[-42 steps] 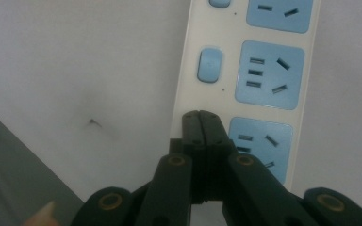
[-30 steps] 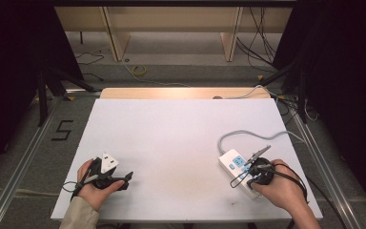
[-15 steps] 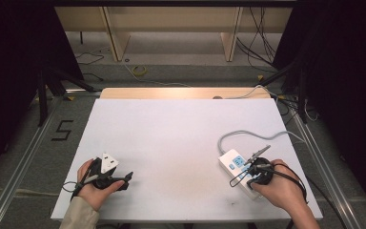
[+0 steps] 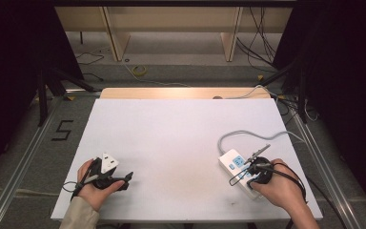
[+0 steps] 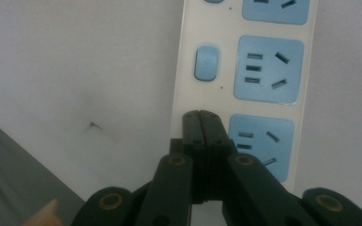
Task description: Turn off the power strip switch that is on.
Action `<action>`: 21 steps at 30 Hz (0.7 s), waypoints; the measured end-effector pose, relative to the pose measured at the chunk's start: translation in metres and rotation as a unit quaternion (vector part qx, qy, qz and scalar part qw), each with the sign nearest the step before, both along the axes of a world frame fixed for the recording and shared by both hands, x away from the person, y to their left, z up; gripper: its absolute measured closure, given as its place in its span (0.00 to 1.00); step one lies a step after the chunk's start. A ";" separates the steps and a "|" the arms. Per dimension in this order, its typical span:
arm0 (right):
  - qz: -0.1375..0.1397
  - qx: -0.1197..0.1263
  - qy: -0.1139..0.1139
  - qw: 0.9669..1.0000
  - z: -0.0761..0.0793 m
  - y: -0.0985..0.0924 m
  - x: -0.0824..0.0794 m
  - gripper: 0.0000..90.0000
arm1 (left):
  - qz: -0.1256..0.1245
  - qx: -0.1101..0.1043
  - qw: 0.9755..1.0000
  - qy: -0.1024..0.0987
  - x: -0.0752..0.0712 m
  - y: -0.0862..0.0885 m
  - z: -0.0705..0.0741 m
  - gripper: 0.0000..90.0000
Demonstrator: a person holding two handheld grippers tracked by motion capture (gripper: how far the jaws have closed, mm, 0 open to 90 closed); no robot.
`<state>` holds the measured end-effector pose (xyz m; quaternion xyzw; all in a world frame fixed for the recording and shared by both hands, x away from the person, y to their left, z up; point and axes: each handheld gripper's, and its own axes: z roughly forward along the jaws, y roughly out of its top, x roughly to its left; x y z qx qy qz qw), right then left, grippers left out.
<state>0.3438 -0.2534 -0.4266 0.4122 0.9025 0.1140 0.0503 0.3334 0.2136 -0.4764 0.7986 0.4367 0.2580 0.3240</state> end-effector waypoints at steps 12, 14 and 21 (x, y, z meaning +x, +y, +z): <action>-0.004 -0.003 0.001 1.000 0.000 0.001 0.000 1.00 | 0.000 -0.001 1.000 0.000 0.000 0.000 0.000 0.17; -0.004 -0.003 0.001 1.000 0.000 0.001 0.000 1.00 | 0.000 -0.001 1.000 0.000 0.000 0.000 0.000 0.17; -0.005 -0.004 0.002 1.000 0.000 0.001 0.000 1.00 | -0.001 -0.002 1.000 0.001 0.000 -0.001 0.000 0.17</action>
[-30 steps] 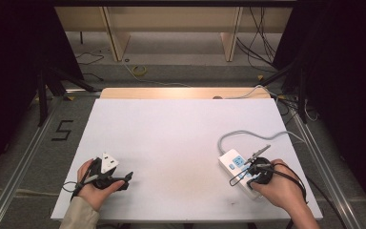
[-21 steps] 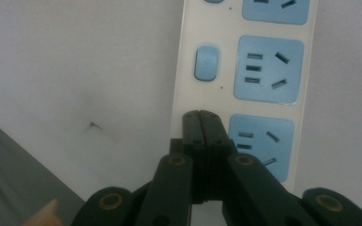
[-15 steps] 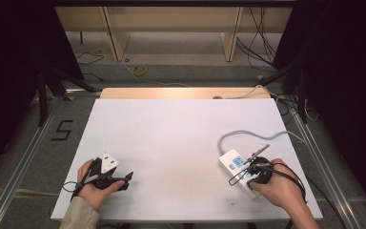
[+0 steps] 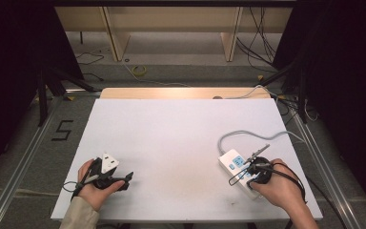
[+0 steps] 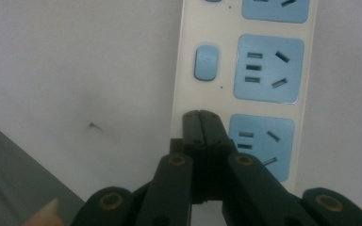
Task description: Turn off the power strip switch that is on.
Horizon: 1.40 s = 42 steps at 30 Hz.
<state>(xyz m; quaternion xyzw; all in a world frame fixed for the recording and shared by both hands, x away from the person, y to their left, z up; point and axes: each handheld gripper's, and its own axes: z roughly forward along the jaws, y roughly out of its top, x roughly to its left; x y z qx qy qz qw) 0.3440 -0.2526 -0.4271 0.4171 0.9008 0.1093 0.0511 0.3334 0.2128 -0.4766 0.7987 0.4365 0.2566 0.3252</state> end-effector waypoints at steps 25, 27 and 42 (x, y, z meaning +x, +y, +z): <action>-0.001 0.008 -0.001 1.000 -0.001 -0.002 -0.001 1.00 | 0.000 0.000 1.000 0.001 0.000 0.000 0.000 0.17; -0.001 0.008 -0.001 1.000 0.000 -0.002 -0.001 1.00 | 0.000 0.001 1.000 0.000 0.000 0.001 0.000 0.17; 0.003 0.003 -0.023 1.000 0.003 -0.004 -0.001 1.00 | 0.001 0.001 1.000 0.001 0.000 0.001 0.000 0.17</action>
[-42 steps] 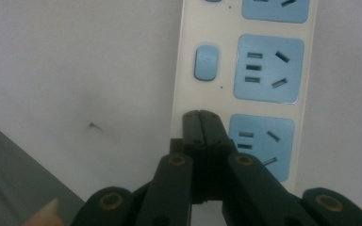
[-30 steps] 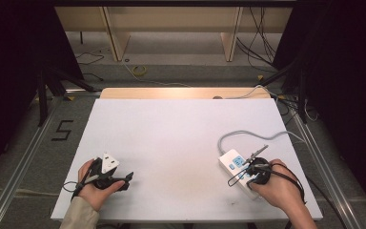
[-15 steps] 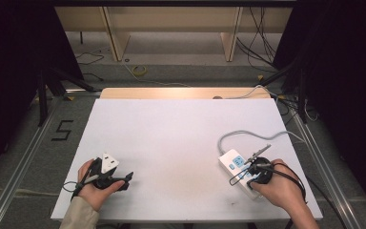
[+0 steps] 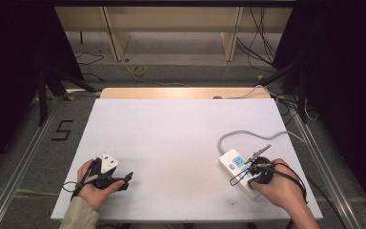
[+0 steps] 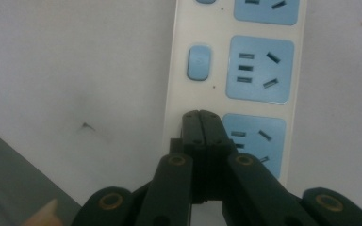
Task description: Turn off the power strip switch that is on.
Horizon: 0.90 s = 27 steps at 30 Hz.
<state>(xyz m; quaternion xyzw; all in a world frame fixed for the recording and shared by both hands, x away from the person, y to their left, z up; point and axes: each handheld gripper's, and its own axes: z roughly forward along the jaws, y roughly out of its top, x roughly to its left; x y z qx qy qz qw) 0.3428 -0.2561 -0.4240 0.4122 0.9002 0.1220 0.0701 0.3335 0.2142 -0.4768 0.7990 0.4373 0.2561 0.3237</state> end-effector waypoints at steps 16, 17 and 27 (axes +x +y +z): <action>-0.005 0.010 -0.006 1.000 0.004 -0.004 0.000 1.00 | -0.001 0.001 1.000 0.000 0.000 0.000 0.000 0.17; -0.004 0.012 -0.006 1.000 0.004 -0.004 0.000 1.00 | 0.000 0.001 1.000 0.000 0.000 0.000 0.000 0.17; -0.006 0.025 -0.020 0.999 0.007 -0.007 0.000 1.00 | 0.000 0.000 1.000 -0.001 0.000 0.000 0.000 0.17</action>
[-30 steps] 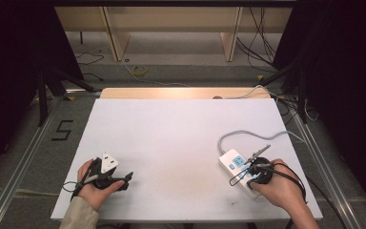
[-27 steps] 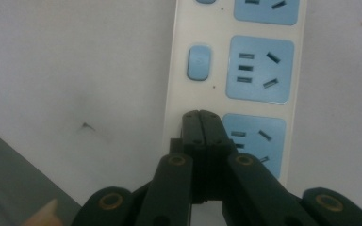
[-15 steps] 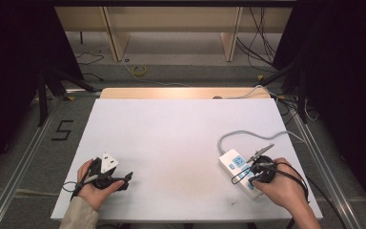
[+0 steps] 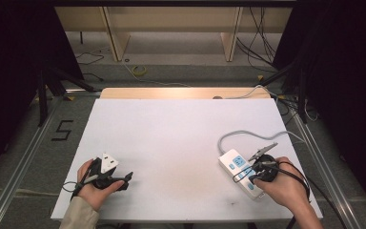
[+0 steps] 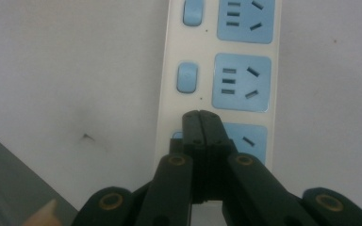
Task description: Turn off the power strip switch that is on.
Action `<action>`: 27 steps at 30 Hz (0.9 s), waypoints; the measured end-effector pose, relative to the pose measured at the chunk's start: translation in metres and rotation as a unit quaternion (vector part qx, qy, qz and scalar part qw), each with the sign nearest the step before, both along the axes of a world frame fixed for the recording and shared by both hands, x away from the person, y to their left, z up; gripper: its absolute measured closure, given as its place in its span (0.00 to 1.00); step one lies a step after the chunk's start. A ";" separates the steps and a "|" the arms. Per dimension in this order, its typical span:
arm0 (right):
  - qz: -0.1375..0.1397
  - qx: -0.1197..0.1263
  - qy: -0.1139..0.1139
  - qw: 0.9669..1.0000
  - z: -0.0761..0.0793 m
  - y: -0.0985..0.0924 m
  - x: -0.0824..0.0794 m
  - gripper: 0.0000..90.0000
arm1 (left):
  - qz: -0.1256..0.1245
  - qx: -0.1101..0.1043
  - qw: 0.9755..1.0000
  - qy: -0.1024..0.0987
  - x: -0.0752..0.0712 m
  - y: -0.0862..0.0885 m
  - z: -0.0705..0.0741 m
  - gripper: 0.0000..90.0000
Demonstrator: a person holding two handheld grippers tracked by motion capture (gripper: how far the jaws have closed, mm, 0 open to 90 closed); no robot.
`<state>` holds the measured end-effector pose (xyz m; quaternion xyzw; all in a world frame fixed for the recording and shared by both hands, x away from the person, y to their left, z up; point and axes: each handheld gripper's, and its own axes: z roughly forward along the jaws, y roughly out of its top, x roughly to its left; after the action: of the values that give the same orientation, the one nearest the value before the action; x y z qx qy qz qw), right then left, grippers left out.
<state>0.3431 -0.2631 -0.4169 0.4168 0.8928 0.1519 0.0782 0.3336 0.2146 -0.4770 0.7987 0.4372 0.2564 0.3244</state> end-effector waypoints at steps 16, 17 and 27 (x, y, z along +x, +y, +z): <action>-0.024 0.036 -0.043 0.998 0.005 -0.008 0.003 1.00 | 0.001 0.000 1.000 -0.001 0.000 0.000 0.000 0.17; -0.023 0.038 -0.045 0.998 0.005 -0.009 0.003 1.00 | 0.000 0.001 1.000 0.000 0.000 0.000 0.000 0.17; -0.040 0.059 -0.075 0.995 0.006 -0.016 0.005 1.00 | 0.002 -0.001 1.000 -0.001 0.000 0.000 0.000 0.17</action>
<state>0.3482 -0.2789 -0.4107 0.4434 0.8564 0.2322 0.1264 0.3334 0.2146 -0.4769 0.7971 0.4390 0.2571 0.3252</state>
